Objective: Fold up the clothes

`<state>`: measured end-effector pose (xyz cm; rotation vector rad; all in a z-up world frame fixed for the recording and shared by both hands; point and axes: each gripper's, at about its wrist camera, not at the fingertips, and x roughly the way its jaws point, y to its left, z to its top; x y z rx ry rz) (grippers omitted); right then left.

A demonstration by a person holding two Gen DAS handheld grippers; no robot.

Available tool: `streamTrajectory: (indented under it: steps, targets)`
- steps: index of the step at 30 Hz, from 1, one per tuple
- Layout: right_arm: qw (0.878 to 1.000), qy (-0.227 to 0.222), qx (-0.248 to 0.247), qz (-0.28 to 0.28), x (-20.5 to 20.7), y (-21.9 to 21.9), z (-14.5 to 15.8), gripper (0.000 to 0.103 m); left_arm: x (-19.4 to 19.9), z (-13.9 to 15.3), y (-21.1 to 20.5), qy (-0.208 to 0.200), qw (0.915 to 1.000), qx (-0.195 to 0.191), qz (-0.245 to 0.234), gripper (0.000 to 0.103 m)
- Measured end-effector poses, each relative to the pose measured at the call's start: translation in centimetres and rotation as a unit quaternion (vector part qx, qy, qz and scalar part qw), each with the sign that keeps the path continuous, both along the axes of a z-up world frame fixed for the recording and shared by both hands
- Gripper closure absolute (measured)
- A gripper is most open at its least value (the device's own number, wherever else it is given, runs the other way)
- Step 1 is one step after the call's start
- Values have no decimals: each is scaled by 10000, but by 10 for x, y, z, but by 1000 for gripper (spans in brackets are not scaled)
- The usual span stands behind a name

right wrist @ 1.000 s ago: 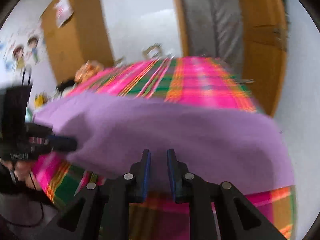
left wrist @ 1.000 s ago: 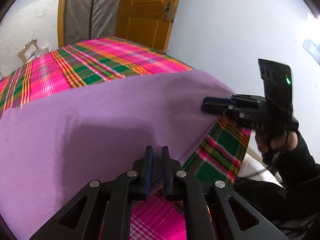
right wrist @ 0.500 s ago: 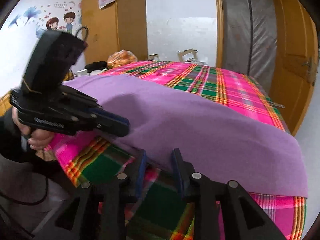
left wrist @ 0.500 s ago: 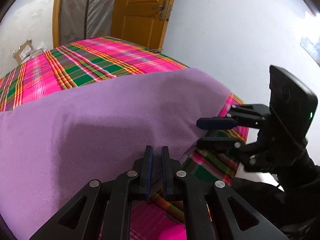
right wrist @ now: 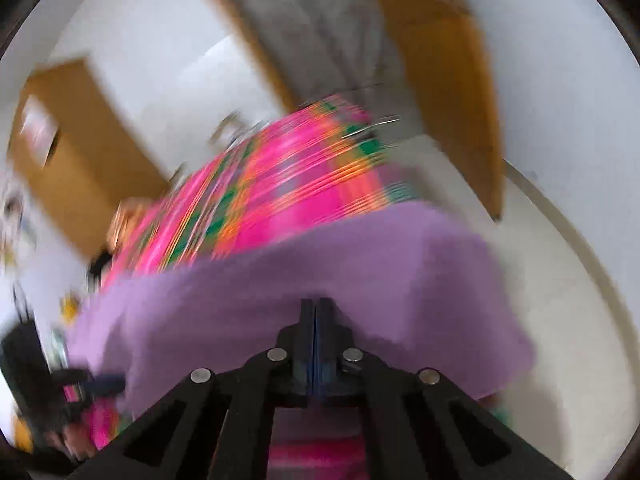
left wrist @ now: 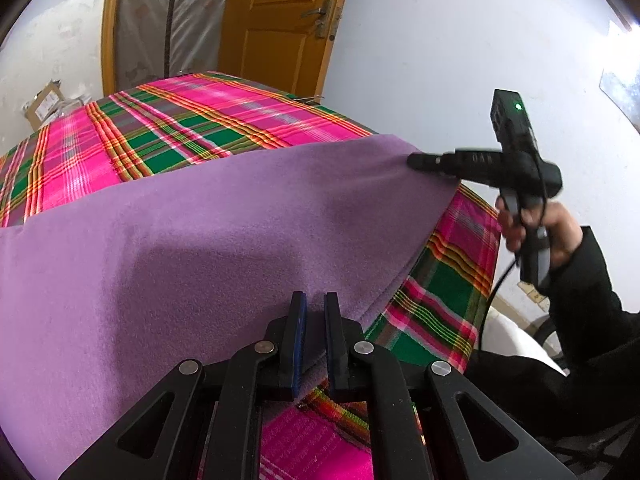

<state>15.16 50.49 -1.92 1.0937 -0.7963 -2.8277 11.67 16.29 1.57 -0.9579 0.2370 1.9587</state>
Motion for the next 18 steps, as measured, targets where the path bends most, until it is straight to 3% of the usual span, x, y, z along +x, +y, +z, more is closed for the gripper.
streamTrajectory:
  steps: [2,5,7,9,11,14,18]
  targets:
    - [9995,-20,-150,-280,1,16,3,101,-2,0,-1,-11,10000,-1,29,95]
    - [9997,-38,-196,-139,-10,19,8,87,-5,0,-1,-33,10000,1,73,95]
    - [9998,-172,-89,-67,-23,23,8,88,-6,0,1,-41,10000,-2,90,95]
    - [9992,-312,-209,-167,-37,36,6,98,-7,0,2,-41,9999,-11,101,95]
    - [9987,-372,-168,-311,-47,48,8,98,-7,0,2,-44,9999,-14,108,95]
    - [9964,-575,31,-626,-57,63,6,84,-8,0,0,-53,9999,-6,134,95]
    - [9956,-536,-317,-702,-45,73,2,81,-10,0,-2,-83,9998,22,173,95]
